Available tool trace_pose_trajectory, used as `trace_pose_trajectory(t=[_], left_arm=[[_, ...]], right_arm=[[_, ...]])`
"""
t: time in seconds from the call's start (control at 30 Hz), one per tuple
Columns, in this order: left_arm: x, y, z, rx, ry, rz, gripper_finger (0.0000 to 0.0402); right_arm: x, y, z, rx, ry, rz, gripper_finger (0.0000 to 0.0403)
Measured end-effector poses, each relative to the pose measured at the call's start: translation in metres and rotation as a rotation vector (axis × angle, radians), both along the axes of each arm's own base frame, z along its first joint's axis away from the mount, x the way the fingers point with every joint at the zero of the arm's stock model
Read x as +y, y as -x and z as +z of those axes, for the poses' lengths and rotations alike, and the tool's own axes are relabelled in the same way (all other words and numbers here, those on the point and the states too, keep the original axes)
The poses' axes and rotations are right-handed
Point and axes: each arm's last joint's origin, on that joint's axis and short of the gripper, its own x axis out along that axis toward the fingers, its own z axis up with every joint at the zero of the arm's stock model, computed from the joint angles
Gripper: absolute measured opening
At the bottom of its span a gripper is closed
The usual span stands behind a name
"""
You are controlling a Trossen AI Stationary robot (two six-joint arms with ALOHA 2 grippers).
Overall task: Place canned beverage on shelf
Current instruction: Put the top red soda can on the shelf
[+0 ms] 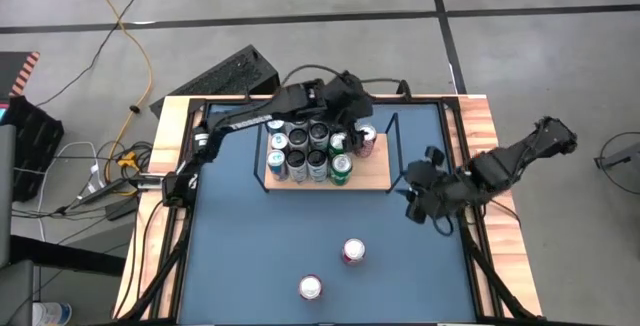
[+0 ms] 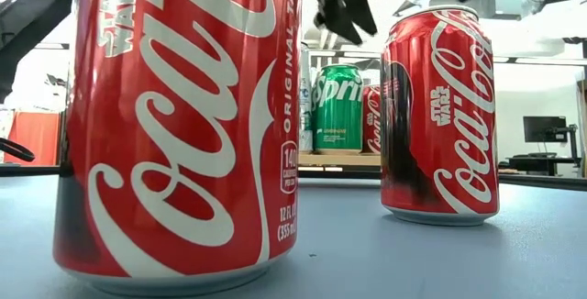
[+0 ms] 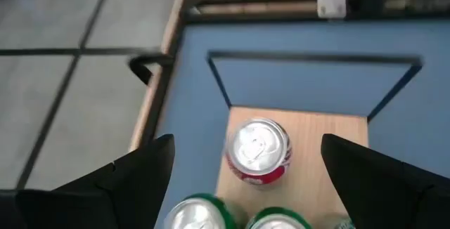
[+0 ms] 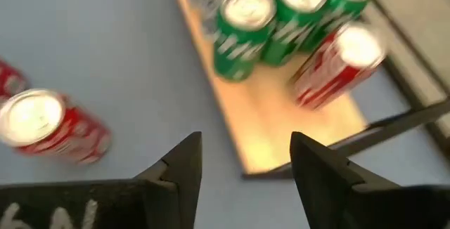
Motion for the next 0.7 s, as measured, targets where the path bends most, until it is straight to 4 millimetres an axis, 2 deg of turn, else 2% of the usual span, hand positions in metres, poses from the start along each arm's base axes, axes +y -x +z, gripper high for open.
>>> trace_pose_trajectory(t=[0.17, 0.23, 0.4, 0.53, 0.7], left_arm=[[-0.02, 0.046, 0.061, -0.118, 0.008, 0.02, 0.0343], [-0.032, 0.07, 0.087, -0.165, 0.009, 0.007, 0.0343], [-0.063, 0.123, 0.132, -0.251, -0.023, -0.03, 0.0333], [-0.083, 0.164, 0.157, -0.304, -0.053, -0.008, 0.031], [-0.101, 0.194, 0.169, -0.323, -0.076, 0.033, 0.0287]], right_arm=[[-0.036, -0.017, 0.006, 0.028, 0.104, 0.005, 0.0146], [-0.051, -0.025, 0.004, 0.06, 0.111, 0.024, 0.0114], [-0.08, -0.049, -0.011, 0.174, 0.117, 0.077, 0.0016], [-0.096, -0.061, -0.023, 0.229, 0.14, 0.085, 0.0014], [-0.103, -0.073, -0.041, 0.237, 0.1, 0.117, 0.0002]])
